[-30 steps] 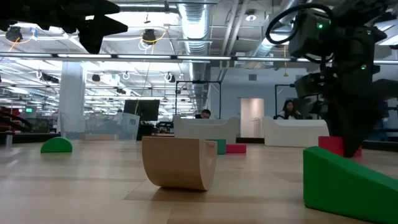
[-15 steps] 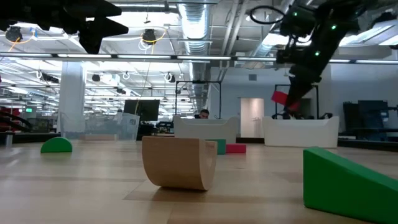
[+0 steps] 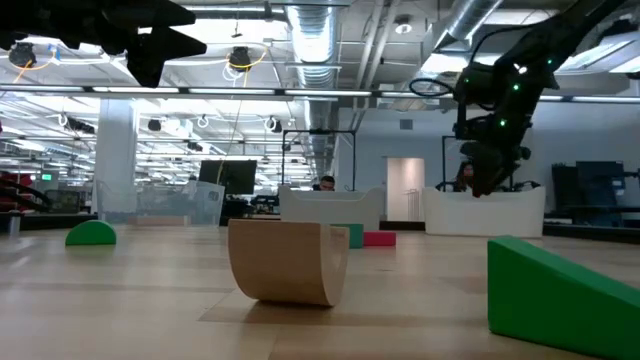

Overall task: Sort & place blocks by color
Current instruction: Put the top right red block into the white bin, then put the top right green block into the gray bin

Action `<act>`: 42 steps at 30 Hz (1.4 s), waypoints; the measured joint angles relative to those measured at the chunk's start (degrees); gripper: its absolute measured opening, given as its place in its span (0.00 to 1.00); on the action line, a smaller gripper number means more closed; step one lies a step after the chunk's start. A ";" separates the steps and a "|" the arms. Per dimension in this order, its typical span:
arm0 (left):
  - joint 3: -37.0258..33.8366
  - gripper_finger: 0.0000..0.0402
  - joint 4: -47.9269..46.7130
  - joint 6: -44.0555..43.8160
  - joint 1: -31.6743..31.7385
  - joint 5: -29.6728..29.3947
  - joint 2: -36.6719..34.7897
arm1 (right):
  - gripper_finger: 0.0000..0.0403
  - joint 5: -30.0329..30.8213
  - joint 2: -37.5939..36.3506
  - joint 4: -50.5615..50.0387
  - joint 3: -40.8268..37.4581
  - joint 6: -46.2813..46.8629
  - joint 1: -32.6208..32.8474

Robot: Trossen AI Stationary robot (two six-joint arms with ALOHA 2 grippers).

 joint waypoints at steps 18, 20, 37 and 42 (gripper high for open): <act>0.02 0.55 -0.03 -1.90 0.00 -2.09 0.00 | 0.63 -5.18 -13.25 16.07 0.00 1.42 14.39; 0.00 0.55 0.04 -1.90 0.00 -3.02 0.00 | 0.63 -6.49 -13.87 20.91 0.00 1.62 17.79; 0.07 0.55 2.94 -2.36 0.00 -5.62 -0.03 | 0.63 -9.21 5.19 47.58 0.02 1.09 42.49; 0.07 0.55 3.28 -2.39 0.00 -5.60 -0.03 | 0.63 -9.18 9.37 53.97 0.02 1.09 44.92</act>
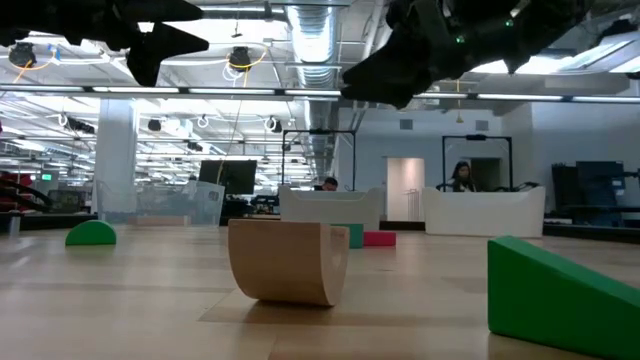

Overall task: Sort & place blocks by color
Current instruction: Put the top right green block into the gray bin

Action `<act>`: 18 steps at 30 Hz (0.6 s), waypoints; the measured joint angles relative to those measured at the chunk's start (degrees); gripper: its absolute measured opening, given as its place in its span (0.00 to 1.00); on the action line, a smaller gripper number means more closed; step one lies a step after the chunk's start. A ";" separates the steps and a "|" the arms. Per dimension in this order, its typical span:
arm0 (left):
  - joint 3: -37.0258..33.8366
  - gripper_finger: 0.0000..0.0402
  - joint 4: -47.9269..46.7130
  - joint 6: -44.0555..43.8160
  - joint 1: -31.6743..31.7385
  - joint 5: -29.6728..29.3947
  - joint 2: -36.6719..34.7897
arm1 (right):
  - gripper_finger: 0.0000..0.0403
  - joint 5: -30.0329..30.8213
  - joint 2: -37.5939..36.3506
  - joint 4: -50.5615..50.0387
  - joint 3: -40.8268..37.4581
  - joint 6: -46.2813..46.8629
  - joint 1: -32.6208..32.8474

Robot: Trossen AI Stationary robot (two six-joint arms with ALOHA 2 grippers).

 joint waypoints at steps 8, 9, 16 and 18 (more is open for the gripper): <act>0.00 0.55 -0.04 0.01 0.00 0.00 0.00 | 0.63 0.21 3.36 0.30 0.02 1.53 1.07; 0.00 0.55 -0.04 0.01 0.00 0.00 0.00 | 0.63 0.19 3.36 0.37 0.02 1.53 1.18; 0.00 0.55 -0.48 -5.26 -0.02 0.81 0.00 | 0.63 0.08 2.60 1.85 0.02 1.30 1.46; 0.00 0.55 -0.21 -6.99 -0.02 2.26 -0.12 | 0.63 0.10 2.60 1.84 0.02 0.71 1.40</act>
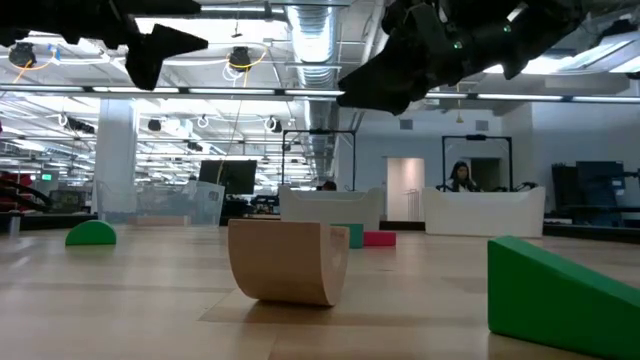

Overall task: Sort & place blocks by color
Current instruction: Put the top right green block into the gray bin

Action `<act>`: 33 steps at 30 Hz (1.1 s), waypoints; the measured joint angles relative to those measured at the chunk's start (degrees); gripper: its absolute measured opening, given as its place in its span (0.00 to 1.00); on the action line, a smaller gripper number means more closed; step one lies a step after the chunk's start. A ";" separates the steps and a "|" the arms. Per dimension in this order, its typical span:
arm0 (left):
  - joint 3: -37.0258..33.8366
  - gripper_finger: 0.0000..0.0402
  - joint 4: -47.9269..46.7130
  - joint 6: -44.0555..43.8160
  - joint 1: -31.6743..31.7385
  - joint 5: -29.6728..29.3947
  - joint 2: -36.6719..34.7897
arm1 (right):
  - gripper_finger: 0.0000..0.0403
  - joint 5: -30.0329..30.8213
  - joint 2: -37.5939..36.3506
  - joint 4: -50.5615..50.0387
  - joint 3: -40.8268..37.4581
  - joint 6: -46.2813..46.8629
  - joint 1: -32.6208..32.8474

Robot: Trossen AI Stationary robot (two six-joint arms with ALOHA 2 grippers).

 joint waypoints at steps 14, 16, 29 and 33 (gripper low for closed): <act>0.63 0.55 -3.15 7.00 -0.04 3.91 -9.38 | 0.63 -0.04 0.01 1.12 0.00 0.12 0.02; 0.63 0.55 -3.46 6.99 -0.04 3.91 -9.38 | 0.63 -0.04 0.01 1.27 0.00 0.62 0.02; 0.63 0.55 -7.83 3.33 -0.04 3.76 -9.36 | 0.63 -0.09 0.01 1.20 0.00 1.35 0.42; 0.63 0.55 -8.58 2.47 -0.04 4.01 -8.73 | 0.63 -1.84 0.01 1.04 0.00 1.40 1.46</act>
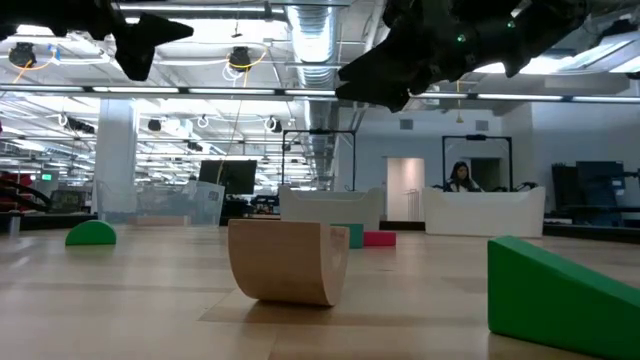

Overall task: Sort & place blocks by color
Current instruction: Put the top right green block into the gray bin

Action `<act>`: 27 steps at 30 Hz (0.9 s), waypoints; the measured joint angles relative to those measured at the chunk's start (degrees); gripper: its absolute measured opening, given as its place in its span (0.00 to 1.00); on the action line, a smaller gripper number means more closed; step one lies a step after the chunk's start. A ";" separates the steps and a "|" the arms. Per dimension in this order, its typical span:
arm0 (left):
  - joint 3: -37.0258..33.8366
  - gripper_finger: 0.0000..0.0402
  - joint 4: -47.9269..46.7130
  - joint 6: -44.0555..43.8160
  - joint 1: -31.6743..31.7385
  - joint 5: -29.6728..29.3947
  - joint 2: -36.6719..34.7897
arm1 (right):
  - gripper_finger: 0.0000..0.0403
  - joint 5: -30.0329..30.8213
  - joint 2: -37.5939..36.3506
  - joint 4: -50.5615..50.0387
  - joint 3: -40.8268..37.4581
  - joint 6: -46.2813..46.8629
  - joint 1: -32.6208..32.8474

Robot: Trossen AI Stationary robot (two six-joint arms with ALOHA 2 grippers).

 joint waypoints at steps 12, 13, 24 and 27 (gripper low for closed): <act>-0.04 0.55 6.40 0.59 -0.52 -2.46 10.01 | 0.63 1.95 0.77 -6.07 -0.07 -0.67 6.19; -0.04 0.55 6.47 0.64 -0.50 -2.62 10.35 | 0.63 1.95 1.09 -5.86 -0.05 0.02 6.21; -0.07 0.55 6.78 4.04 -0.52 -3.28 6.02 | 0.63 -0.49 10.11 -4.68 4.59 -1.43 4.41; -0.04 0.55 6.60 5.62 -0.52 -3.29 3.97 | 0.63 -1.58 13.69 -6.38 7.57 -3.67 4.40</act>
